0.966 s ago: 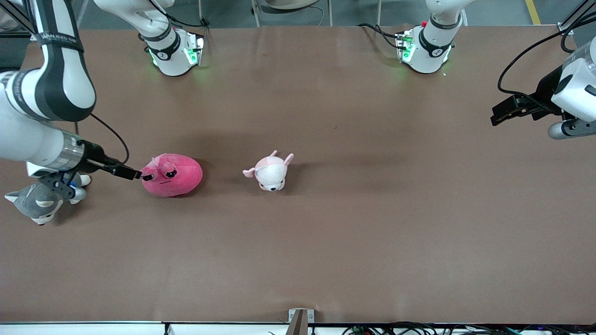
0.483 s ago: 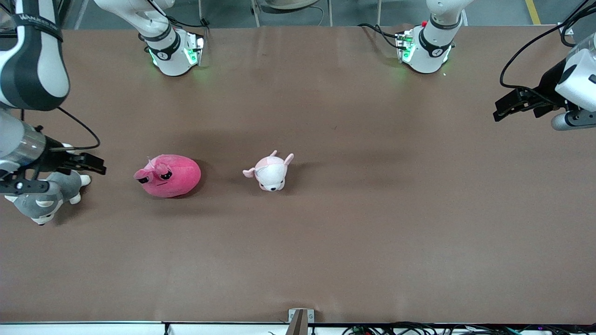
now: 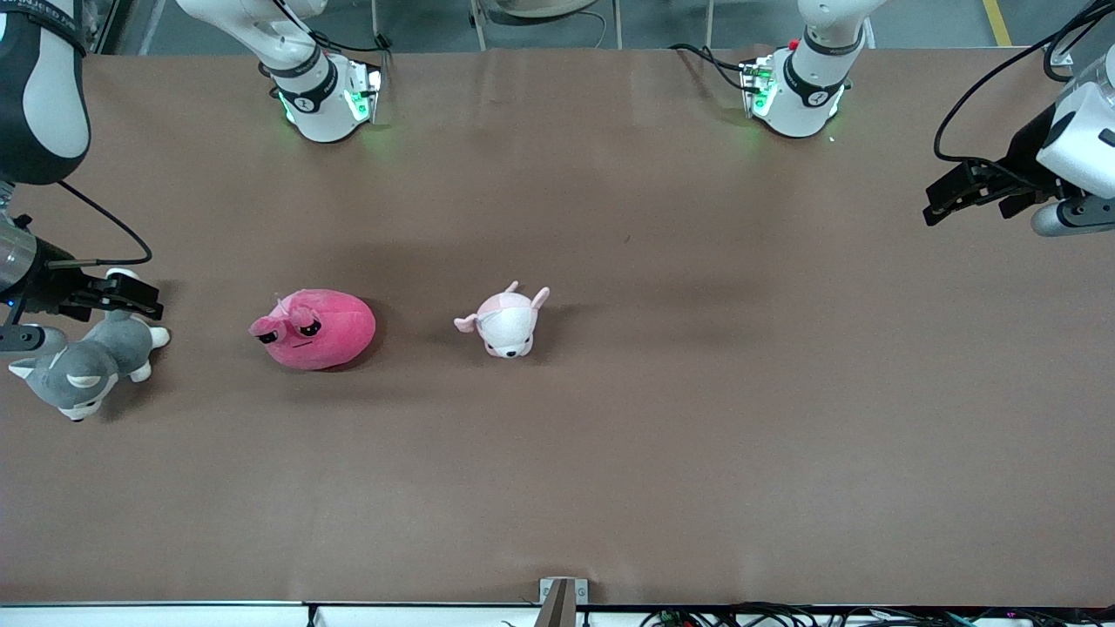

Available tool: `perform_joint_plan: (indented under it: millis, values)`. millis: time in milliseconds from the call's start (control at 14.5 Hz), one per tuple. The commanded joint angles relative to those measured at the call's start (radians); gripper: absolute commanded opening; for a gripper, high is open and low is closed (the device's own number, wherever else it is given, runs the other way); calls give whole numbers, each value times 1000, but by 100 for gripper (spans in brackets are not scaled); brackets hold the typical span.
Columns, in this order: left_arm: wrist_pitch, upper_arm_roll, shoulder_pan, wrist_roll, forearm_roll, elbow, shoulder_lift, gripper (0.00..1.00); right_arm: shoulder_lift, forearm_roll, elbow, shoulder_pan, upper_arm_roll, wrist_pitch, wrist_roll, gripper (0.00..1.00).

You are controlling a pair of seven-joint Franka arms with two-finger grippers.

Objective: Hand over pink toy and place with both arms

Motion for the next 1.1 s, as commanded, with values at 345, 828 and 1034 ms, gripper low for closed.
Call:
perform_joint_plan:
  millis: [345, 828, 1034]
  values:
    - [-3, 3, 13, 16, -7, 82, 53, 100, -60, -26, 8, -14, 15, -171, -7, 100]
    - [-15, 5, 22, 13, 1, 113, 75, 100, -161, -29, 2, -11, 19, -241, -10, 100]
    - [-13, 14, 10, 15, 0, 113, 75, 100, -221, -27, -24, -11, 19, -246, -11, 100]
